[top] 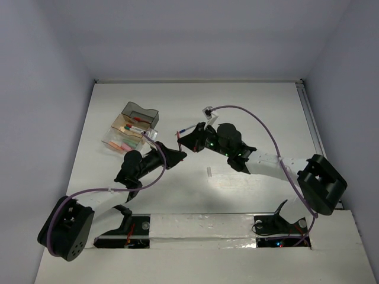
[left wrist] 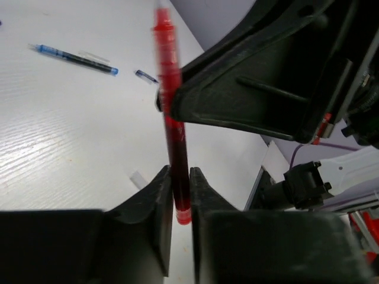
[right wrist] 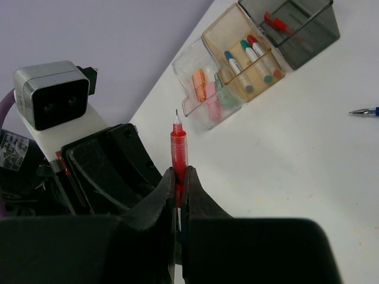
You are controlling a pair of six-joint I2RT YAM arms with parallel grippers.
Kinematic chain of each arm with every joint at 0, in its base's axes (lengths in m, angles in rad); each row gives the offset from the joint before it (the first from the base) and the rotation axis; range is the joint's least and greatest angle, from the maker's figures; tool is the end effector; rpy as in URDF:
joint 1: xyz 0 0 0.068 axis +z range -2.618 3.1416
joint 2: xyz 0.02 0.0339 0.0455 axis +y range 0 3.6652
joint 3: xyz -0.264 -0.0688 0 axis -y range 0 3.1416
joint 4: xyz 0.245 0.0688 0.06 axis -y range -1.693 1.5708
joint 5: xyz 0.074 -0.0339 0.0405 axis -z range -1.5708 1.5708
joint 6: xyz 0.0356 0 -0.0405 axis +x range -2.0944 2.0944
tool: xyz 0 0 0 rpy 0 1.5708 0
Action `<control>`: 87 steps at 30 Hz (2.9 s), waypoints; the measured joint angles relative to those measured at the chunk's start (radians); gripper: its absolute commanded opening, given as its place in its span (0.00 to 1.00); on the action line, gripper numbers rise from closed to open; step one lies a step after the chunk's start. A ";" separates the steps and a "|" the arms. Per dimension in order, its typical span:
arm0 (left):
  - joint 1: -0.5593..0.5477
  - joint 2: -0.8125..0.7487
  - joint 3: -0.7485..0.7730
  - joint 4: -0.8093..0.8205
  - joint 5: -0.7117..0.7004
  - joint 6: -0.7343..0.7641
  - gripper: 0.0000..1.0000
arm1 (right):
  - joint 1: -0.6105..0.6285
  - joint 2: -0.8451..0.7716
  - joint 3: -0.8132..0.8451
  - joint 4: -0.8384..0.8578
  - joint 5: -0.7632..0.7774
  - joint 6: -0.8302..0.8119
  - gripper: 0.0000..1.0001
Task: Sort the stationery into containers
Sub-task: Close the pen cap on the pen.
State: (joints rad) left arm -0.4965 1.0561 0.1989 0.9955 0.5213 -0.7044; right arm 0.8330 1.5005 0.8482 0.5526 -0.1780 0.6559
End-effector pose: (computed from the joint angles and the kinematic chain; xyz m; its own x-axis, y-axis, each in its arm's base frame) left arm 0.1671 -0.1107 0.2118 -0.4560 -0.3916 -0.7992 0.7237 0.3594 -0.5891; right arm 0.2248 0.2566 0.2650 -0.5695 0.2659 -0.7778 -0.6302 0.4663 0.6208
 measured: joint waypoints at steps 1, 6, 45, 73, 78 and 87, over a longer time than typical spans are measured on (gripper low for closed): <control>0.001 -0.001 0.000 -0.010 -0.012 -0.002 0.00 | 0.000 0.000 -0.001 0.005 0.000 -0.001 0.00; -0.008 -0.012 0.000 -0.044 -0.025 0.001 0.00 | 0.000 -0.011 -0.026 0.015 0.010 0.004 0.25; -0.039 -0.143 0.032 -0.229 -0.130 0.093 0.00 | 0.015 0.200 0.185 -1.027 0.336 -0.147 0.52; -0.040 -0.115 0.034 -0.229 -0.125 0.095 0.00 | 0.072 0.002 0.197 -0.846 0.498 -0.145 0.00; -0.052 -0.095 0.040 -0.228 -0.111 0.104 0.00 | 0.072 -0.143 0.211 -0.519 0.499 -0.195 0.00; -0.076 -0.107 0.047 -0.220 -0.099 0.132 0.00 | 0.072 -0.063 0.274 -0.262 0.401 -0.215 0.00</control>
State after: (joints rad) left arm -0.5728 0.9489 0.2459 0.7753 0.4221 -0.5724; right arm 0.9051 1.4372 1.1217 0.2905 0.2230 0.4408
